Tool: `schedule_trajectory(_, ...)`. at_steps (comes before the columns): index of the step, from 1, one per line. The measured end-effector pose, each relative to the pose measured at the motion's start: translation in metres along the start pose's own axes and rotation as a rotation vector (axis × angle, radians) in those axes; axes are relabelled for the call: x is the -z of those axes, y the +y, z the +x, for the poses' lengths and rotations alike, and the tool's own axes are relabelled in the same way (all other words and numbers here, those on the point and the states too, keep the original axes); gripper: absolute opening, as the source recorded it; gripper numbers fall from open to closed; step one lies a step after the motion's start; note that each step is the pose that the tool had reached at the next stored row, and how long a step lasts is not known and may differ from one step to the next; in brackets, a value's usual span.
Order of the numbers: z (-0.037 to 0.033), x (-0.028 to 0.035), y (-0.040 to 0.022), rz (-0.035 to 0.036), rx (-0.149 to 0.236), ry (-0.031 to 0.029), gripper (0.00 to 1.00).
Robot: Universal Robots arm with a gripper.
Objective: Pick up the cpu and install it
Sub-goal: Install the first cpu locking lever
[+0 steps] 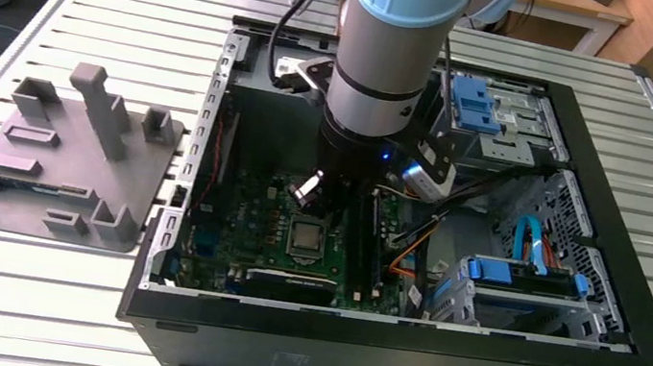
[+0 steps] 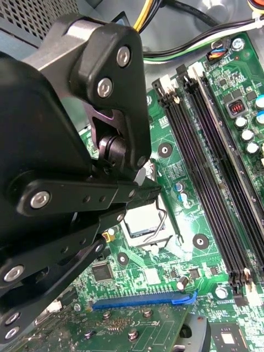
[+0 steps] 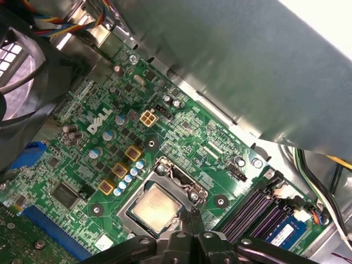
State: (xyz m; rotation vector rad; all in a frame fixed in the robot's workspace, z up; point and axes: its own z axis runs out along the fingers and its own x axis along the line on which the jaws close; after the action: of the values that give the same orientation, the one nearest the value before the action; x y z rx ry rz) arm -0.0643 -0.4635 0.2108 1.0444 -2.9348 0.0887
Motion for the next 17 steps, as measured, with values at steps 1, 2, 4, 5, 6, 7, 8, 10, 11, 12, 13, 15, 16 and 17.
schedule_trajectory(1,0.0004,-0.0003,-0.0005,0.0000,0.000,0.0000,0.11)
schedule_trajectory(2,0.0008,-0.0006,-0.0010,0.0001,0.000,0.0000,0.11)
schedule_trajectory(4,0.0015,-0.0011,-0.0018,0.0000,0.000,0.0001,0.11)
schedule_trajectory(5,0.0020,-0.0015,-0.0024,0.0000,0.000,0.0001,0.11)
schedule_trajectory(6,0.0024,-0.0018,-0.0028,0.0001,0.000,0.0002,0.11)
schedule_trajectory(7,0.0027,-0.0022,-0.0032,0.0001,0.000,0.0001,0.11)
schedule_trajectory(8,0.0030,-0.0027,-0.0036,0.0000,0.000,0.0001,0.11)
schedule_trajectory(10,0.0036,-0.0034,-0.0044,0.0000,0.000,0.0001,0.11)
schedule_trajectory(11,0.0040,-0.0038,-0.0049,0.0001,0.000,0.0002,0.11)
schedule_trajectory(12,0.0043,-0.0043,-0.0052,0.0001,0.000,0.0002,0.11)
schedule_trajectory(13,0.0046,-0.0047,-0.0056,0.0001,0.000,0.0001,0.11)
schedule_trajectory(15,0.0052,-0.0054,-0.0064,0.0000,0.000,0.0001,0.11)
schedule_trajectory(16,0.0056,-0.0057,-0.0068,0.0000,0.000,0.0001,0.11)
schedule_trajectory(17,0.0058,-0.0059,-0.0072,0.0001,0.000,0.0001,0.11)
